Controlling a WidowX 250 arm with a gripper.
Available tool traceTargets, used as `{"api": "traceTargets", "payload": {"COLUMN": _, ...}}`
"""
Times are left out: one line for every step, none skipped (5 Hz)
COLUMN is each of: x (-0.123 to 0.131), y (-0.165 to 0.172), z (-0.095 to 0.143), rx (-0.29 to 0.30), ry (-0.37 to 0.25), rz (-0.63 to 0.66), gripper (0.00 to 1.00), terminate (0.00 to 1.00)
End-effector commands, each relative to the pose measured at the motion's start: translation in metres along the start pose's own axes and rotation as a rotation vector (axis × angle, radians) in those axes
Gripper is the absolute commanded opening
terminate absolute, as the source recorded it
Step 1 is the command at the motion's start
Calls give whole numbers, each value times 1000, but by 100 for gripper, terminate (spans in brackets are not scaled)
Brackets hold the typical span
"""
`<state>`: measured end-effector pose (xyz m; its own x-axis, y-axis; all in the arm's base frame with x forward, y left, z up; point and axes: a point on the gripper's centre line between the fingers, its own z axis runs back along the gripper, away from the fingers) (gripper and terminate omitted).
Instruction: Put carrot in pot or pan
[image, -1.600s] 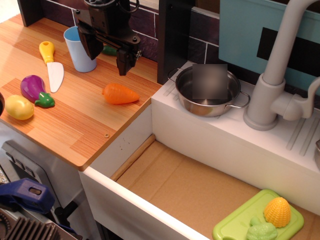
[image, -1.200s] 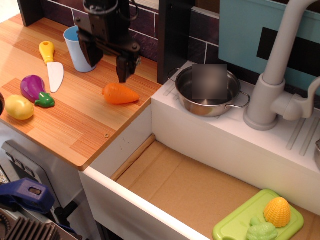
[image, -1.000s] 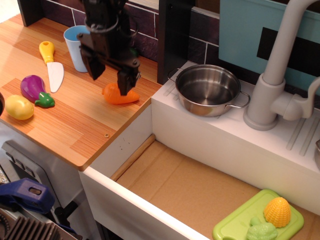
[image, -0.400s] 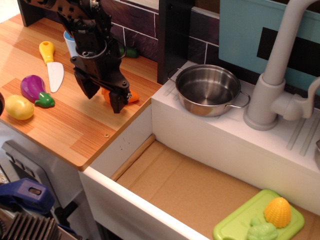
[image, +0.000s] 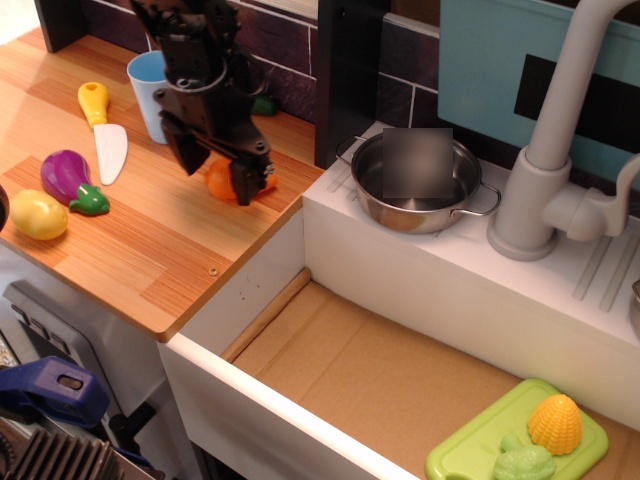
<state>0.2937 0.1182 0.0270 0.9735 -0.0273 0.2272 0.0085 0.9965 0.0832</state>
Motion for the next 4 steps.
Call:
{"api": "traceTargets", "payload": {"x": 14, "y": 5, "z": -2, "rx": -12, "ry": -38, "rz": -7, "gripper": 100, "terminate": 0}}
{"api": "traceTargets", "payload": {"x": 15, "y": 6, "z": -8, "rx": -27, "ry": -32, "rz": 1, "gripper": 100, "terminate": 0}}
{"api": "traceTargets", "payload": {"x": 8, "y": 3, "z": -11, "rx": -34, "ry": -24, "rz": 21, "gripper": 0, "terminate": 0}}
{"api": "traceTargets", "payload": {"x": 5, "y": 0, "z": -12, "rx": -34, "ry": -23, "rz": 30, "gripper": 0, "terminate": 0}}
